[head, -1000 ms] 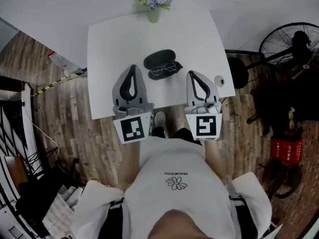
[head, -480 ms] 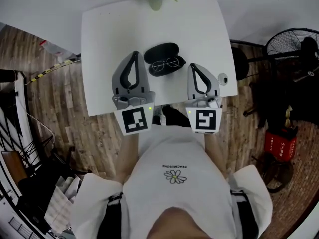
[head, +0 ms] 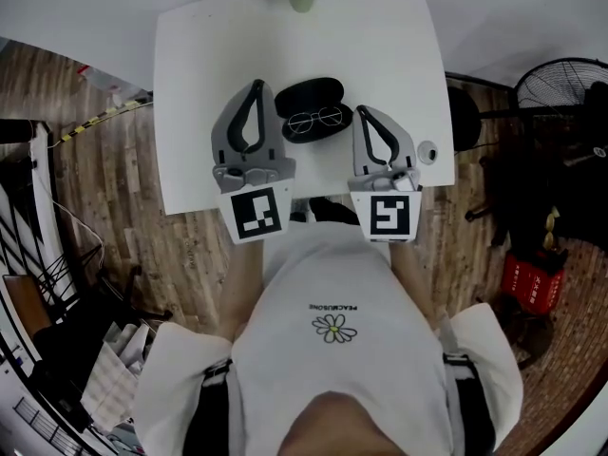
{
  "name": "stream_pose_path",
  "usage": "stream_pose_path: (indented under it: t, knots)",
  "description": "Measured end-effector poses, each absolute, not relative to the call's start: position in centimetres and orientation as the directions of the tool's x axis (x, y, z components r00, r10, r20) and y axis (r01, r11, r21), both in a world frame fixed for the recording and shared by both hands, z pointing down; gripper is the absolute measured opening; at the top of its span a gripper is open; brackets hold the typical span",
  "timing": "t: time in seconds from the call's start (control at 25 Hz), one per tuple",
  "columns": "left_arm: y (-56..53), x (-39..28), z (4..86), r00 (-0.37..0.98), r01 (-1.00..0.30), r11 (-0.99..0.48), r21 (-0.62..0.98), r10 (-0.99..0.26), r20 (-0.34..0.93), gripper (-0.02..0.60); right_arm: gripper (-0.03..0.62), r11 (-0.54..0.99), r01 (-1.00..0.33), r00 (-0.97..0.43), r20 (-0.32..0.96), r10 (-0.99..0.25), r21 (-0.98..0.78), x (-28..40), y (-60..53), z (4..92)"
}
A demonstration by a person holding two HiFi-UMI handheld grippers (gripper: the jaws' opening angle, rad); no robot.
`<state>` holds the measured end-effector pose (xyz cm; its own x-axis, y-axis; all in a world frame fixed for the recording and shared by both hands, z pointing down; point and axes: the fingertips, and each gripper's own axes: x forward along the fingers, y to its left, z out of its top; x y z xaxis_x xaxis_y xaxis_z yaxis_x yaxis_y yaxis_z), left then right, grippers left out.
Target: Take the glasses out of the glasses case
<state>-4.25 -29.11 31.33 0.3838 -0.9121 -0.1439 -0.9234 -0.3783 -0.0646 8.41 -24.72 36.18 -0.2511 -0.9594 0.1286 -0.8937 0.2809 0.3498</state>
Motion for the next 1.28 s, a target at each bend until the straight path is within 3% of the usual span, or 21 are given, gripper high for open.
stream_pose_path:
  t: [0.16,0.2,0.36,0.56,0.96,1.28]
  knots:
    - [-29.6,-3.8,31.7,0.376,-0.926,-0.368,-0.081,-0.918,-0.124,0.015,0.017,0.431,-0.820,-0.339,0.286,-0.896,0.377,7.5,-25.0,38.8]
    - [-29.6,-3.8,31.7,0.371,-0.928,-0.363,-0.082,-0.921,-0.121,0.015,0.092,0.473,-0.789,-0.359,0.332,-0.873,0.392,7.0,-25.1,39.6]
    - [-30.0,-3.7,32.0,0.349,-0.936,-0.340,-0.093,-0.931,-0.110,0.015,0.152,0.560,-0.673,-0.369,0.437,-0.820,0.483,6.4,-26.0,42.4]
    - [-30.5,-4.6,32.8,0.320,-0.946,-0.312,-0.089,-0.942,-0.097,0.015,0.166,0.665,-0.419,-0.363,0.558,-0.747,0.618,4.8,-27.1,46.6]
    - [-30.6,-6.6,35.6,0.289,-0.953,-0.284,-0.108,-0.957,-0.026,0.015,0.190,0.816,-0.031,-0.287,0.777,-0.561,0.577,3.9,-27.1,55.8]
    - [-30.9,-7.2,36.7,0.289,-0.944,-0.285,-0.167,-0.957,0.002,0.015,0.190,0.817,0.017,-0.235,0.797,-0.556,0.576,3.8,-27.7,58.9]
